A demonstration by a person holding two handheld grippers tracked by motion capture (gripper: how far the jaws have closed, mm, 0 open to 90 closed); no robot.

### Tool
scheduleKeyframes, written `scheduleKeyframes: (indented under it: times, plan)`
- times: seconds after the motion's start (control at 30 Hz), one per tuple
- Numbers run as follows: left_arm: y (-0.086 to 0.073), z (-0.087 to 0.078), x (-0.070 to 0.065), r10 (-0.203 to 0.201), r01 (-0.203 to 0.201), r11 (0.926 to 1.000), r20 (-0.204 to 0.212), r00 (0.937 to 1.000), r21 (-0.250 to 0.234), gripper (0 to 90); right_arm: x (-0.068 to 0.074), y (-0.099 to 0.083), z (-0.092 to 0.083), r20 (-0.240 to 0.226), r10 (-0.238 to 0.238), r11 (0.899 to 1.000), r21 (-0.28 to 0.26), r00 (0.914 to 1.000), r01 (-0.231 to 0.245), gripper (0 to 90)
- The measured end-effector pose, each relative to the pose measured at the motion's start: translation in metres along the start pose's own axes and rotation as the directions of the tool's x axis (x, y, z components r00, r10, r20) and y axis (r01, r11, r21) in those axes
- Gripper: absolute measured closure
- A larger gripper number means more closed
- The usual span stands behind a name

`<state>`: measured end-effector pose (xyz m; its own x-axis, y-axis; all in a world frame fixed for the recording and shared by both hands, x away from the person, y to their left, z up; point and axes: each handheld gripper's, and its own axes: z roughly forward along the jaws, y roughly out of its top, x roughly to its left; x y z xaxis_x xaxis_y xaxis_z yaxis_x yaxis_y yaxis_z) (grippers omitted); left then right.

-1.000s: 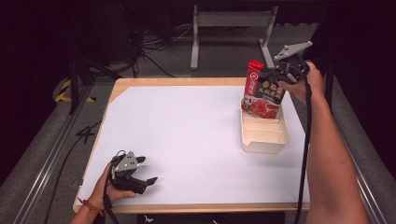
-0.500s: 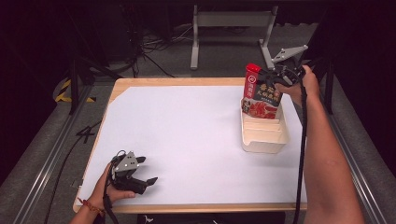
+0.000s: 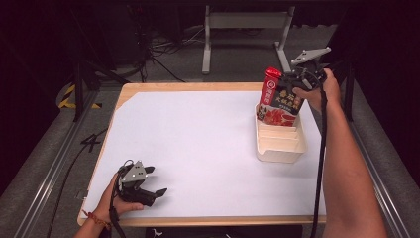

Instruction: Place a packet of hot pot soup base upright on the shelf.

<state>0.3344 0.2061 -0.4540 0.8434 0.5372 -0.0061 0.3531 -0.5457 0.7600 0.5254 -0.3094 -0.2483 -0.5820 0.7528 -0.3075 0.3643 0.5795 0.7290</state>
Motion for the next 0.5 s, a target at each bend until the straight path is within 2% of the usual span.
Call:
scheduleKeyframes:
  times: [0.07,0.23,0.33,0.4,0.5]
  plan:
    - [0.0002,0.0002,-0.0002,0.001,-0.001,1.0,0.001,1.0,0.0,12.6,0.0,-0.0003,0.0001,0.015,-0.003,1.0,0.014,0.9999,0.002,81.9]
    - [0.0003,0.0004,-0.0002,0.001,-0.001,1.0,0.0,1.0,0.001,12.6,0.0,-0.001,-0.0009,0.023,0.007,1.0,0.006,0.9997,-0.007,80.6]
    - [0.0003,0.0008,-0.0001,0.0,0.0,1.0,0.003,1.0,0.003,12.6,-0.0001,-0.0006,-0.0038,0.016,0.035,0.999,-0.035,0.9993,-0.034,77.9]
    - [0.0004,0.0012,-0.0001,0.001,-0.001,1.0,0.006,1.0,0.004,12.5,-0.0002,0.0001,-0.0067,-0.019,0.062,0.996,-0.07,0.9979,-0.063,77.5]
    - [0.0006,0.0014,-0.0003,0.006,-0.006,1.0,0.005,1.0,0.005,12.5,0.0028,0.0027,-0.0093,-0.021,0.062,0.995,-0.082,0.9978,-0.064,75.9]
